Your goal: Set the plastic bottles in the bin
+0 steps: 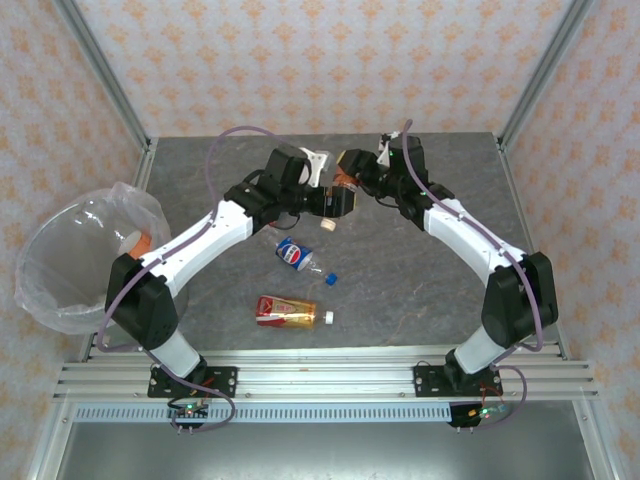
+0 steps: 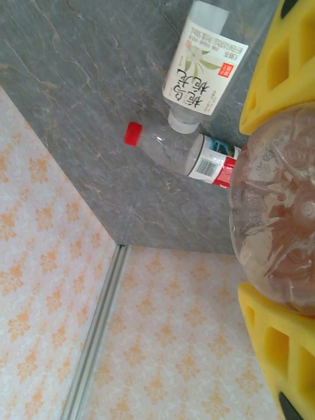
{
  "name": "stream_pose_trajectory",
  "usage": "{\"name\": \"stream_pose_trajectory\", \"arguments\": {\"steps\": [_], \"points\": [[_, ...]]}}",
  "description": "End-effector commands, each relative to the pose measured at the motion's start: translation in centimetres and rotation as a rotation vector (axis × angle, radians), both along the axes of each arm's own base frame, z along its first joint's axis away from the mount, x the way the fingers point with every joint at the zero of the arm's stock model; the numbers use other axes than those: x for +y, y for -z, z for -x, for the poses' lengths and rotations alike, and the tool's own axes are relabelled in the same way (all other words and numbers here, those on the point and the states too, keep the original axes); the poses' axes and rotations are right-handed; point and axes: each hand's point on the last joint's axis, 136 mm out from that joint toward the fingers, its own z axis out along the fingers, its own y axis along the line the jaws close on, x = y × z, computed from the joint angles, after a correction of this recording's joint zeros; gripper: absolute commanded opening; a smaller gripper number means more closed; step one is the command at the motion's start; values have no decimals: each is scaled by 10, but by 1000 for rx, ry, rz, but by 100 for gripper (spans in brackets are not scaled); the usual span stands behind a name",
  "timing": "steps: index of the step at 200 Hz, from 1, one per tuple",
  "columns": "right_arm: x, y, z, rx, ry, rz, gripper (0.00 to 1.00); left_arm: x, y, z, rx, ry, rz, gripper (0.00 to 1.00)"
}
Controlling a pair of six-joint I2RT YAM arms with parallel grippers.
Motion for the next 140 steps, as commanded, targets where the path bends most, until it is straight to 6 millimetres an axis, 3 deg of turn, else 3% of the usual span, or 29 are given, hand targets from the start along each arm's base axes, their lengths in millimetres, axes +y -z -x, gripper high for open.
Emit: {"name": "stream_pose_trajectory", "arguments": {"steps": [1,58,101,140], "points": [[8,-20,2,-48,-40,-23,45,1,2,-3,-6,7,-36,77],[17,-22,3,-37,-74,-69,45,-6,6,-8,18,28,-45,75],[16,-21,3,-40,-72,-39,46,-7,7,-7,23,31,-46,61],[16,-18,2,-23,-75,-34,47,-4,7,-7,16,13,-49,54]]}}
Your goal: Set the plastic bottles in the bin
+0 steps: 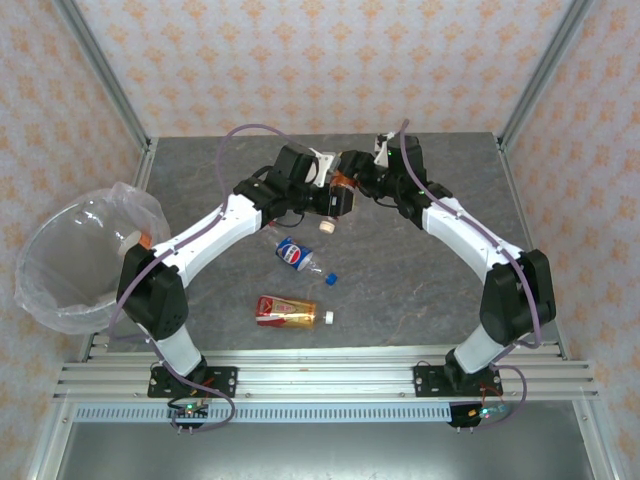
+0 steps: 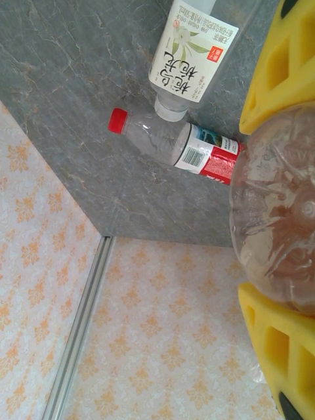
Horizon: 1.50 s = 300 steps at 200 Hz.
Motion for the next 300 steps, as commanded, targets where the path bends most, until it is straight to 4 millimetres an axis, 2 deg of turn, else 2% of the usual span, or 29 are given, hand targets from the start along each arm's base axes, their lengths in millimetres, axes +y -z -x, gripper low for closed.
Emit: {"name": "stream_pose_trajectory", "arguments": {"steps": [1,37,84,95,134,148,190,238,267,300], "points": [[7,-20,-1,-41,-22,-13,47,2,-11,1,-23,-4,-2,54],[4,-20,-3,-34,-3,0,58,4,-8,0,-19,-18,-7,54],[0,-18,-4,-23,19,14,66,5,-7,0,-21,-25,-11,53],[-4,-18,-5,-23,43,21,72,7,-7,-1,-25,-34,-17,53],[-24,-30,-5,-92,142,39,85,14,-2,-3,-30,-63,-53,53],[-26,-30,-3,-98,145,49,100,16,1,-4,-26,-72,-62,53],[-43,-19,-5,-80,235,90,99,24,5,-5,-26,-107,-92,53],[-98,9,-6,-40,482,142,99,43,10,-10,-25,-185,-140,53],[-127,37,-3,-12,567,176,99,61,9,-13,-29,-250,-161,54],[-148,64,2,-12,602,289,99,85,-1,-15,-58,-329,-182,54]]}}
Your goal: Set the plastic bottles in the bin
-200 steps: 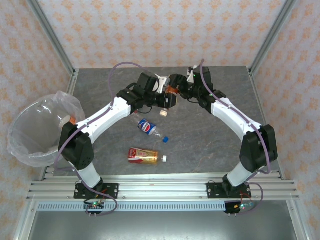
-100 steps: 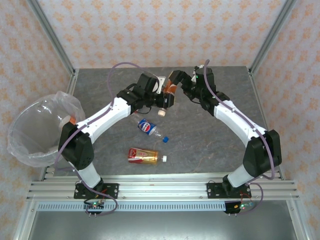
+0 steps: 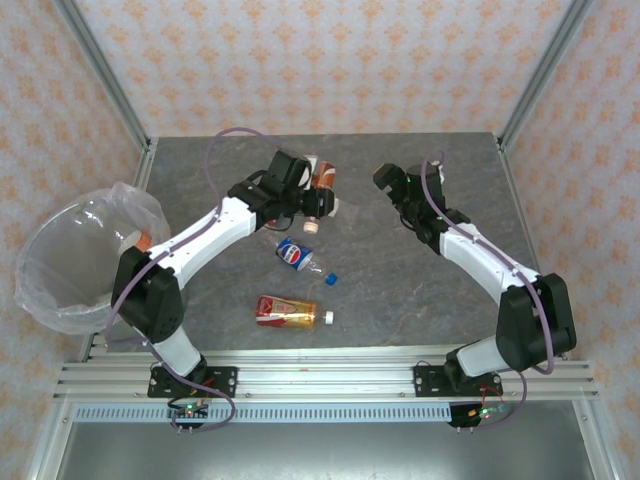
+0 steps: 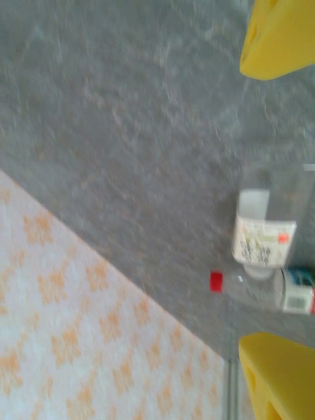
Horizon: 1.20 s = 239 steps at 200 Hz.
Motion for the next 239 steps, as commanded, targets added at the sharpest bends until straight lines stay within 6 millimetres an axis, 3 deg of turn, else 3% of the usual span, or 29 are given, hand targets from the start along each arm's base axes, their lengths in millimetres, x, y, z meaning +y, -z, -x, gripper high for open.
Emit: {"name": "stream_pose_trajectory", "arguments": {"steps": [1,39,102,163,239], "points": [[-18,-7,-1,-61,58,78,99,29,-28,1,-66,-95,-20,54],[-20,2,0,-91,13,158,99,58,-47,6,-123,-173,-64,54],[3,-15,-2,-247,-150,194,99,114,-79,14,-188,-325,-122,54],[1,-21,-4,-306,-132,195,99,146,-120,33,-280,-399,-149,54],[11,-22,-13,-294,-156,151,99,253,-184,85,-490,-824,-415,54]]}}
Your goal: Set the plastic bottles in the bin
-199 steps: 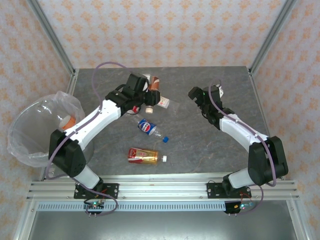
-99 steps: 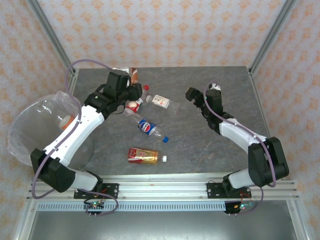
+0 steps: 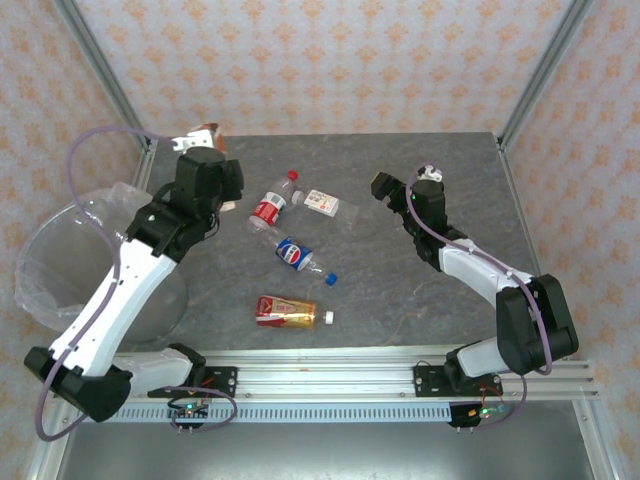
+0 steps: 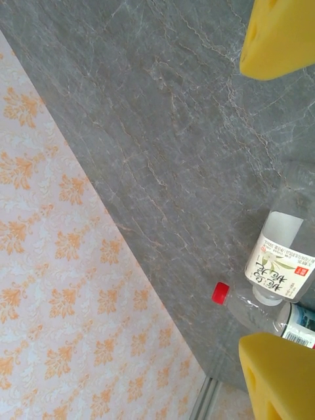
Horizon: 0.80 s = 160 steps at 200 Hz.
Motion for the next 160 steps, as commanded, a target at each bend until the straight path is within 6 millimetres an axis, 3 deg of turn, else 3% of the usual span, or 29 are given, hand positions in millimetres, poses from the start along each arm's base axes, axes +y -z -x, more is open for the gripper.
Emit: {"name": "stream_pose_trajectory", "arguments": {"steps": [1,71,114,160], "points": [[8,-16,-9,-36,-25,-34,99,52,-27,26,-59,-222,-145,54],[13,-12,-12,-22,-36,-59,99,122,-57,91,-84,-561,-353,54],[14,-6,-14,-13,-37,-56,99,153,-52,130,-100,-664,-326,55],[17,-3,-18,-5,-47,-62,99,179,-32,167,-91,-766,-271,55]]}}
